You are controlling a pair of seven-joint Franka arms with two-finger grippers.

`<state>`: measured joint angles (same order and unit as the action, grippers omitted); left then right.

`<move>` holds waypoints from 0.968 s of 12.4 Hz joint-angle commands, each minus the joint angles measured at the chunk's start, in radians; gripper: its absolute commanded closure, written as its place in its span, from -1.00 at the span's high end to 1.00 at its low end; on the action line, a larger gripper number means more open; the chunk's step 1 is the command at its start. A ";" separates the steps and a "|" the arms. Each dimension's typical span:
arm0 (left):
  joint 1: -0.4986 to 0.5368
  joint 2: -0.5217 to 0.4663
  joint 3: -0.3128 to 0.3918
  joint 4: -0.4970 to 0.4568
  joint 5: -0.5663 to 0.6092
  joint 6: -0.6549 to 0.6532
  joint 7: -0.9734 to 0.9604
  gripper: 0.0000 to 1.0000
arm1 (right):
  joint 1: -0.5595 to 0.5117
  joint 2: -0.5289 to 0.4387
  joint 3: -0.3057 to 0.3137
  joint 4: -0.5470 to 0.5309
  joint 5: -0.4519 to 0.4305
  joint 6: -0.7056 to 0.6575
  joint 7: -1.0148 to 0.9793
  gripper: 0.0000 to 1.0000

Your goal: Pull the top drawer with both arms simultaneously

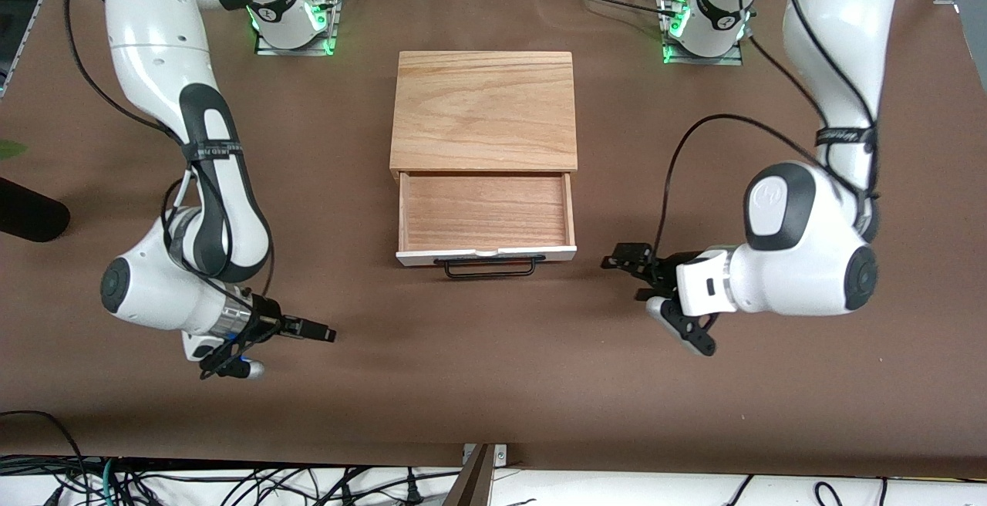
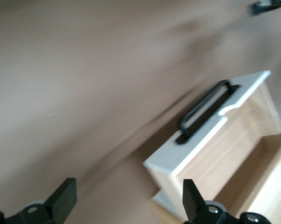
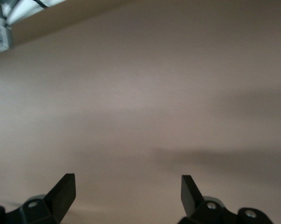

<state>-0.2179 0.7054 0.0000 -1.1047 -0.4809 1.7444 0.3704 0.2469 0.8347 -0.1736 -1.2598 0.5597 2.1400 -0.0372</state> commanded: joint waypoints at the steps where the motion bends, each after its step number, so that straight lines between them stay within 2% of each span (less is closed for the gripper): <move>1: -0.020 -0.121 -0.005 -0.037 0.226 -0.083 -0.132 1.00 | -0.055 -0.240 0.023 -0.258 -0.192 0.000 -0.016 1.00; 3: -0.026 -0.177 -0.005 -0.037 0.351 -0.156 -0.186 1.00 | -0.086 -0.336 0.023 -0.320 -0.315 -0.003 -0.016 1.00; 5: -0.046 -0.278 0.003 -0.099 0.433 -0.180 -0.186 1.00 | -0.130 -0.449 0.023 -0.355 -0.423 -0.034 -0.017 1.00; 9: 0.012 -0.541 0.014 -0.384 0.505 -0.177 -0.221 1.00 | -0.208 -0.687 0.022 -0.403 -0.435 -0.165 -0.013 1.00; 10: 0.028 -0.584 0.014 -0.435 0.510 -0.175 -0.238 1.00 | -0.215 -0.715 0.022 -0.405 -0.442 -0.192 -0.012 1.00; 12: 0.083 -0.610 0.014 -0.483 0.489 -0.145 -0.290 1.00 | -0.213 -0.761 0.023 -0.417 -0.524 -0.224 -0.016 1.00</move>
<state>-0.1741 0.1690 0.0228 -1.4662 -0.0005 1.5469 0.1295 0.0430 0.1328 -0.1732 -1.6144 0.0994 1.9255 -0.0483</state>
